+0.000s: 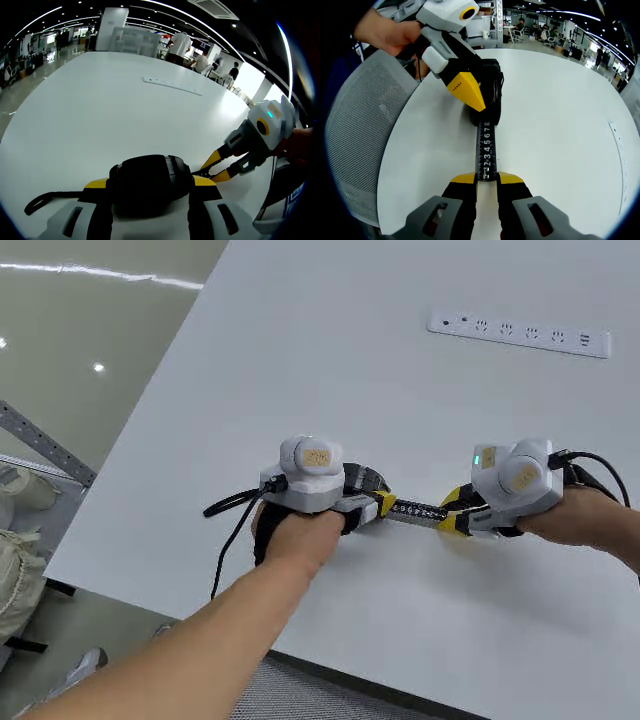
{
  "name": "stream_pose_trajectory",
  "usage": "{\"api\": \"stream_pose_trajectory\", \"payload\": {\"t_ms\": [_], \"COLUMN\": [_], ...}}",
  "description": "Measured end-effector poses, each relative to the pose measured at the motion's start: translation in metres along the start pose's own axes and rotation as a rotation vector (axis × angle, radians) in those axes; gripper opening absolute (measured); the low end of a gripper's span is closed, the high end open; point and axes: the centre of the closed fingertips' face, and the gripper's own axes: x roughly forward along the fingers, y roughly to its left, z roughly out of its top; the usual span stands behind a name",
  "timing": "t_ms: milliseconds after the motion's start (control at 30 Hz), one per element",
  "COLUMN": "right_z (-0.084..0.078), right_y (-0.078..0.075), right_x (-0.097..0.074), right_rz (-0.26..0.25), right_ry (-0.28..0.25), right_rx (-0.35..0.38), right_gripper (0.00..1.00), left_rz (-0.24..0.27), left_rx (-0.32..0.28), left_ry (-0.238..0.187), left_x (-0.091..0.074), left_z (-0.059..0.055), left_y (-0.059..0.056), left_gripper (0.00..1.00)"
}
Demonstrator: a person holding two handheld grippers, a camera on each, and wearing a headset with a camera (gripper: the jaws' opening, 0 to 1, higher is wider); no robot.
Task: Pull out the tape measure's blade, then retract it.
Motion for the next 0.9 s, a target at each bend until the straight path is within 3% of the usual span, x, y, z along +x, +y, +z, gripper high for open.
{"api": "stream_pose_trajectory", "payload": {"t_ms": [900], "right_z": [0.0065], "right_y": [-0.0005], "right_x": [0.0047], "right_rz": [0.008], "right_ry": [0.016], "right_rx": [-0.015], "right_gripper": [0.11], "left_rz": [-0.003], "left_rx": [0.001], "left_ry": [-0.002], "left_x": [0.0], "left_z": [0.001], "left_y": [0.002], "left_gripper": [0.56]}}
